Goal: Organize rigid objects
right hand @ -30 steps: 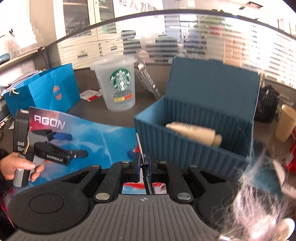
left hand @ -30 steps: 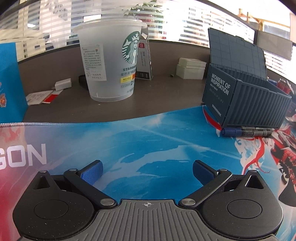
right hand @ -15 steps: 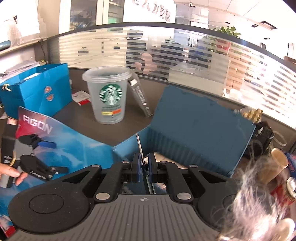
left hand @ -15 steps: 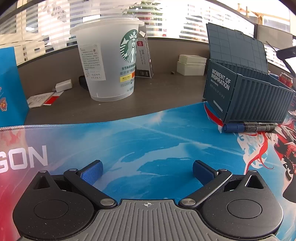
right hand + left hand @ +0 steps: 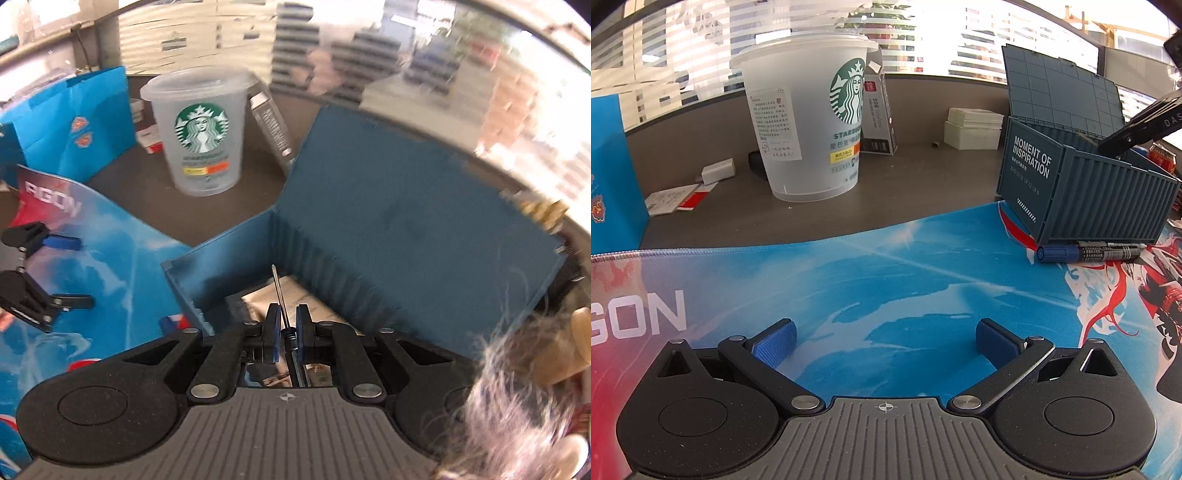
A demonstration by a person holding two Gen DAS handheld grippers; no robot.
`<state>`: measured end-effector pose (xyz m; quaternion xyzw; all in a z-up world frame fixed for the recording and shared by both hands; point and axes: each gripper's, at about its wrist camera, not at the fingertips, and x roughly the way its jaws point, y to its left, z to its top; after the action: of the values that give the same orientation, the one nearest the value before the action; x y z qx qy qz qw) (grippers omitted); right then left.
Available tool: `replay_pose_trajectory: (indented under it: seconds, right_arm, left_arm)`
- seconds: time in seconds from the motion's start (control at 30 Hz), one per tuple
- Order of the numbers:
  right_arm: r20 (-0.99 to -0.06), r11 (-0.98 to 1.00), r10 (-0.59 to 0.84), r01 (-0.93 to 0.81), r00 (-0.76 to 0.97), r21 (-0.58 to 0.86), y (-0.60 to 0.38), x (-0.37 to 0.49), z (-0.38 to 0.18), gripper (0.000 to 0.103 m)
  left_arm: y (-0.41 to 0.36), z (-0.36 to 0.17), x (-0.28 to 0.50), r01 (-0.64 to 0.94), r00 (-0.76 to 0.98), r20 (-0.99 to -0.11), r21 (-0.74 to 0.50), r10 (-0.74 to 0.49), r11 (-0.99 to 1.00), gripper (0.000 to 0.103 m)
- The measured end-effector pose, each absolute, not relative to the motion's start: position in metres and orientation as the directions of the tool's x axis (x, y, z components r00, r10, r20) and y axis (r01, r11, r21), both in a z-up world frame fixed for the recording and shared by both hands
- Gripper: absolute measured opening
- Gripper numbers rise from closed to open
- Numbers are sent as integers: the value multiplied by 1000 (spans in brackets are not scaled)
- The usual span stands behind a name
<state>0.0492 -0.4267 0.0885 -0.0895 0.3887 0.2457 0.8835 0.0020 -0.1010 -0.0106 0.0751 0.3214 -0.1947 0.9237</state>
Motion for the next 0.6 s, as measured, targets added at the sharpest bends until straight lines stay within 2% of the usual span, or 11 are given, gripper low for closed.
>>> replay_pose_trajectory:
  seconds: [0.17,0.4,0.5,0.6]
  right_arm:
    - [-747,829,451,-540,489,147,-434,68,81,8]
    - [-753,832,448,-533,482,153,-425,73,73,13]
    - [-718,839,457,-523,524,152,-426,66,82,21]
    - [-636,811,527,-557,565,178,-424,43,100,26]
  left_arm:
    - [-101,-10,2,408,718,-623,14,-311,913,103]
    - [-101,-10,2,407,718,-623,14,-310,913,103]
    - [-101,-10,2,407,718,-624,14,-310,913,103]
    - [-101,-10,2,407,718,-624,14,-310,913,103]
